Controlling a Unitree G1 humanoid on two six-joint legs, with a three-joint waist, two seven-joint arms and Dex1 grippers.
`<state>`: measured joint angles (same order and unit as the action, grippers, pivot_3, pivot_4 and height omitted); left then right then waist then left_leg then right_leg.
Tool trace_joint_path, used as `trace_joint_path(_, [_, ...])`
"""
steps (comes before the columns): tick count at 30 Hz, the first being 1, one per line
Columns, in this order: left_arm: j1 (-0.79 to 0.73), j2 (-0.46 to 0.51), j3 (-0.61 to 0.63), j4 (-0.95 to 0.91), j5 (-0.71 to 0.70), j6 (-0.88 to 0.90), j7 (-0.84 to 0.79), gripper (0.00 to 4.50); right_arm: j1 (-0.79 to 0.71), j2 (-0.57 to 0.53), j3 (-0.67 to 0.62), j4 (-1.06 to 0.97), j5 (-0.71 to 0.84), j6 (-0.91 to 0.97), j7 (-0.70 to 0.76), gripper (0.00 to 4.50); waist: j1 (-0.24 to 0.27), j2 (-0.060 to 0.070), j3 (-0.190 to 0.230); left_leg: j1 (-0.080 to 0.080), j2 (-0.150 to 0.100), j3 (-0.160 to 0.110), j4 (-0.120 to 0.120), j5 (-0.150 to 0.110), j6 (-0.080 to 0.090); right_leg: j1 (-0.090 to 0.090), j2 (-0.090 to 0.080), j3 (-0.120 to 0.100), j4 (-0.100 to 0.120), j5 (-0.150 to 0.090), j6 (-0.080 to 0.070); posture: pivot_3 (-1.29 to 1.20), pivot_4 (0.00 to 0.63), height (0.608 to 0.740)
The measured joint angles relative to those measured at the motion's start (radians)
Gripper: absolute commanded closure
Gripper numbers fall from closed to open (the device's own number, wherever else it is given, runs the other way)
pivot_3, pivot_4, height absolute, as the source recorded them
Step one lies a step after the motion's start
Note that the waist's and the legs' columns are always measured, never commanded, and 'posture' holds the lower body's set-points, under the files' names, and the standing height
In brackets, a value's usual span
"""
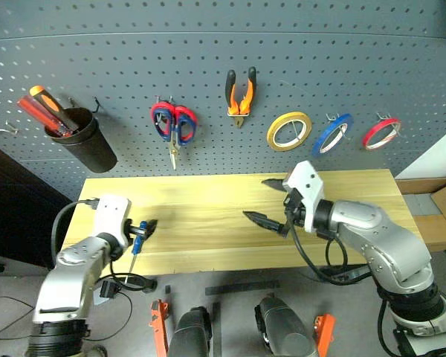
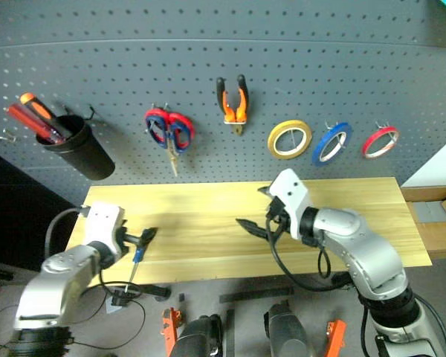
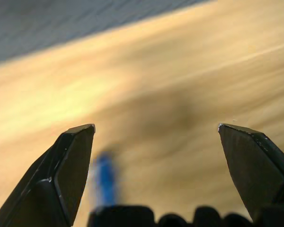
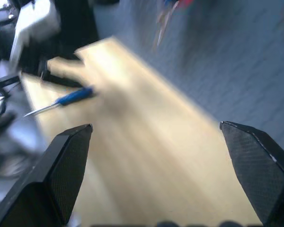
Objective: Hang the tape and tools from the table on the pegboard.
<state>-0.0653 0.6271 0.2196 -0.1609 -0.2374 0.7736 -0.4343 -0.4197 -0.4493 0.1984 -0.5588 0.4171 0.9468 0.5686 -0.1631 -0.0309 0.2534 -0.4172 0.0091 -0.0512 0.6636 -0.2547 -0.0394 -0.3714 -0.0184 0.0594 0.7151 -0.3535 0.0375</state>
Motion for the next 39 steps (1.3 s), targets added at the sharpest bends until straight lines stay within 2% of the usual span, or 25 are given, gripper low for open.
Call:
trace_joint_path(2, [0.016,0.044,-0.017,0.003,-0.010,0.067,-0.040,0.03,-0.007,0.025,0.026,-0.015,0.014,0.050,-0.015,0.00,0.002,0.000,0.000,0.000,-0.002,0.000,0.000,0.000,0.000,0.000,-0.001,0.001,-0.001,0.000,0.000,-0.19,0.251,0.740])
trace_joint_path(8, [-0.016,0.050,-0.098,0.117,-0.005,0.106,-0.093,0.03,-0.030,0.040,0.067,-0.030,0.035,0.105,-0.040,0.00,0.023,0.000,0.000,-0.001,-0.001,-0.001,-0.001,0.000,0.000,-0.001,-0.002,-0.002,-0.001,0.000,0.000,-0.20,0.265,0.740])
trace_joint_path(17, [-0.234,0.012,-0.175,0.474,0.073,-0.003,-0.078,0.03,-0.059,0.035,0.101,-0.030,0.033,0.107,-0.049,0.00,0.022,-0.001,0.003,-0.001,-0.001,0.000,-0.001,0.000,0.000,-0.001,-0.002,-0.001,-0.002,0.000,0.000,-0.22,0.284,0.740])
trace_joint_path(20, [-0.266,0.003,-0.192,0.514,0.086,-0.023,-0.085,0.03,-0.064,0.035,0.102,-0.030,0.033,0.107,-0.051,0.00,0.021,-0.001,0.003,-0.001,-0.001,0.000,-0.001,0.000,0.000,-0.001,-0.002,-0.001,-0.002,0.000,0.000,-0.23,0.286,0.740])
trace_joint_path(23, [-0.270,0.002,-0.207,0.511,0.094,-0.019,-0.101,0.62,-0.064,0.030,0.102,-0.030,0.033,0.107,-0.051,0.00,0.018,0.001,0.004,-0.001,-0.001,0.000,-0.001,0.000,0.000,-0.001,-0.002,-0.001,-0.002,0.000,0.000,-0.24,0.288,0.740])
trace_joint_path(25, [-0.255,0.001,-0.208,0.487,0.094,-0.009,-0.105,1.22,-0.064,0.026,0.102,-0.030,0.033,0.107,-0.051,0.00,0.017,0.002,0.005,-0.001,-0.001,0.000,-0.001,0.000,0.000,-0.001,-0.002,0.000,-0.002,0.000,0.000,-0.24,0.286,0.740])
trace_joint_path(33, [-0.111,-0.006,-0.128,0.345,0.079,0.027,-0.065,4.04,-0.072,0.010,0.098,-0.029,0.034,0.101,-0.045,0.00,0.006,0.003,0.006,-0.001,0.000,0.000,-0.001,0.000,0.000,-0.001,-0.002,0.000,-0.003,0.000,0.000,-0.23,0.275,0.740])
trace_joint_path(39, [-0.055,-0.027,-0.056,0.283,0.083,-0.060,0.015,4.11,-0.096,0.003,0.097,-0.007,0.020,0.040,-0.038,0.00,0.008,0.001,0.008,-0.001,0.000,0.000,-0.001,0.000,0.000,-0.001,-0.002,-0.001,-0.003,0.000,0.000,-0.20,0.257,0.740])
